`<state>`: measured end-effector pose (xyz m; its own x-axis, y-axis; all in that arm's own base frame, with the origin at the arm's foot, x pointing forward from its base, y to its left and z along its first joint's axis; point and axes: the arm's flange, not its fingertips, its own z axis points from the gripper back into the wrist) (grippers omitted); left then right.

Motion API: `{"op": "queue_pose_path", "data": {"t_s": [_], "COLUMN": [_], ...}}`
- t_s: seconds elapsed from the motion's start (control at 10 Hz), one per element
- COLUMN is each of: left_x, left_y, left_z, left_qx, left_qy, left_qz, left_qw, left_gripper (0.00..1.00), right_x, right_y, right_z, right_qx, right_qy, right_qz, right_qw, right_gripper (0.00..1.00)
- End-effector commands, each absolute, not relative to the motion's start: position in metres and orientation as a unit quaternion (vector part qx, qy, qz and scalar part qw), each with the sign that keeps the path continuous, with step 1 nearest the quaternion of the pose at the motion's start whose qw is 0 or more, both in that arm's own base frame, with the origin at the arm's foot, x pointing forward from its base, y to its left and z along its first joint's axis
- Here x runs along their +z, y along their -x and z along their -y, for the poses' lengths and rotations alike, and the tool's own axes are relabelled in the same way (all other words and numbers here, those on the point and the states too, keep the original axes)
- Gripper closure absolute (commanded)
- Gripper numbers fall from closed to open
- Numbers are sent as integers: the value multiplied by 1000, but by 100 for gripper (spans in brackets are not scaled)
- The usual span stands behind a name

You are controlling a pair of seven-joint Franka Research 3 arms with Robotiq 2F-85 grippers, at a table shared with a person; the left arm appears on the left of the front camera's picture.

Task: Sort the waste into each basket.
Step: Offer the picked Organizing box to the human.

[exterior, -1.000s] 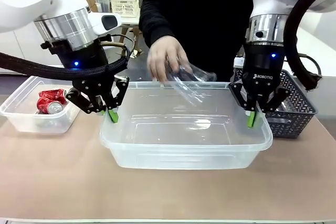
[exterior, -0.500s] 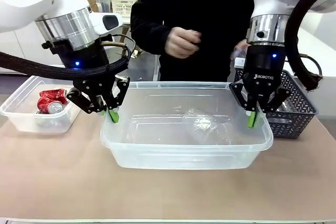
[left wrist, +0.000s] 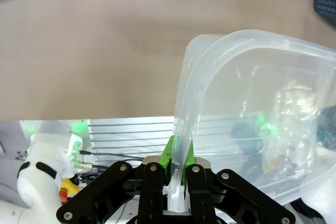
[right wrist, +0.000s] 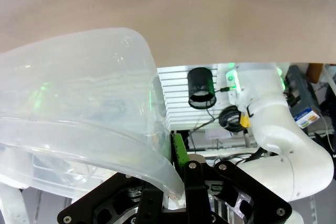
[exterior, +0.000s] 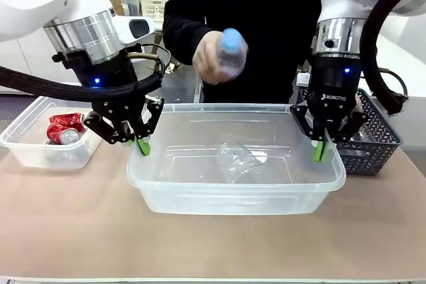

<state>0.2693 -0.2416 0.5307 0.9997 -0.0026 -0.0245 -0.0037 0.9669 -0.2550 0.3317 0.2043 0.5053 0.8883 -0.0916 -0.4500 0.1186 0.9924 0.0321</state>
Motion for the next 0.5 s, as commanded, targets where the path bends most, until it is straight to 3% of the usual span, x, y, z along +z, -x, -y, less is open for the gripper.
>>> {"op": "queue_pose_path", "data": {"t_s": [0.0, 0.4], "left_x": [535, 535], "left_y": [-270, -270], "left_z": [234, 234], "left_qx": [17, 17], "left_qy": [136, 136], "left_qz": [-13, -13], "left_qw": [990, 990], "left_gripper": [100, 100], "right_x": [501, 501], "right_y": [-330, -330], "right_z": [-194, -194], "right_qx": [-50, -50], "right_qy": [-25, -25], "right_qz": [-233, -233], "right_qw": [971, 971], "right_gripper": [100, 100]}}
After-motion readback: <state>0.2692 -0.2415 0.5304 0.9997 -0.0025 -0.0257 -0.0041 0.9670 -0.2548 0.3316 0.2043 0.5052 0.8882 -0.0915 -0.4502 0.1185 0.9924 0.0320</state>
